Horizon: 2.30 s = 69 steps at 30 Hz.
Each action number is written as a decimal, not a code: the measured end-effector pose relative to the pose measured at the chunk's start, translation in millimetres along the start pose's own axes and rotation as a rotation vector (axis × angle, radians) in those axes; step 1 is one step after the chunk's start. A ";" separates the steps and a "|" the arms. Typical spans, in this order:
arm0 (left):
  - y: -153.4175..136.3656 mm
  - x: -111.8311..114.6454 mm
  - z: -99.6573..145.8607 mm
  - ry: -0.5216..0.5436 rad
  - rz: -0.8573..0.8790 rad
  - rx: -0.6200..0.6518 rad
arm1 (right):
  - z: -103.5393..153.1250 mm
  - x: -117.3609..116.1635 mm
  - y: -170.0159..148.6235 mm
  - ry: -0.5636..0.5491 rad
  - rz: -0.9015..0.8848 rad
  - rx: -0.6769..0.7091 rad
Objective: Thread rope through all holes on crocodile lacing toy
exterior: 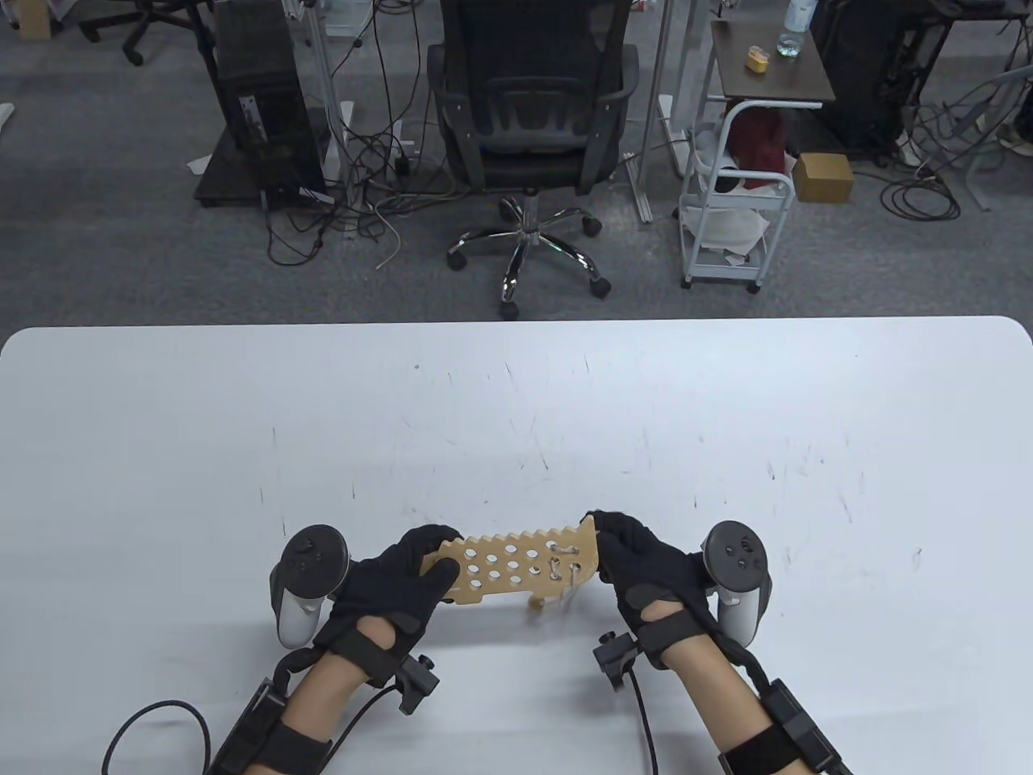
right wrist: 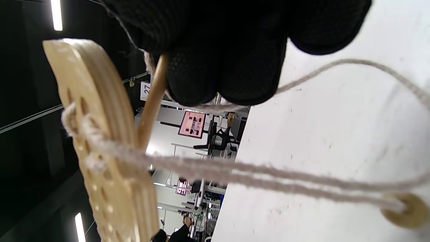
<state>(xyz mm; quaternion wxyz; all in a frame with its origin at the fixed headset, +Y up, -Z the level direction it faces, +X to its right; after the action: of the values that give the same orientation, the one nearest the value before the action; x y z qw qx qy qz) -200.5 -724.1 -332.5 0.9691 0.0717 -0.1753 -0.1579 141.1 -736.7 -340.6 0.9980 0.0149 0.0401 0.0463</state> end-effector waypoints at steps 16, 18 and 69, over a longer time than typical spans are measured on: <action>1.5 1.8 -1.2 -0.037 0.026 0.041 | -1.2 -9.1 -8.5 0.101 -0.042 -0.062; 1.5 2.0 -1.2 -0.038 0.028 0.041 | -2.0 -9.2 -7.3 0.120 -0.038 -0.046; 2.9 0.0 0.7 0.007 0.017 0.010 | 6.2 -41.7 5.8 0.412 -0.338 0.036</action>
<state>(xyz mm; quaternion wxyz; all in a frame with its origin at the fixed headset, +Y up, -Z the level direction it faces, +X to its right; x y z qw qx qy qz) -200.0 -721.5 -331.3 0.9706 0.0756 -0.1735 -0.1487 99.6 -734.9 -331.0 0.9619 0.0160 0.2452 -0.1198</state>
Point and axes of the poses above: the tracker on the back of each hand, its own y axis roughly to the thumb side, its own z axis roughly from the fingertips to the wrist, x = y × z, the point moved 1 cm from there along -z, roughly from the wrist to the fingertips, and after that the axes turned 1 degree about -y, right-handed, at the moved point
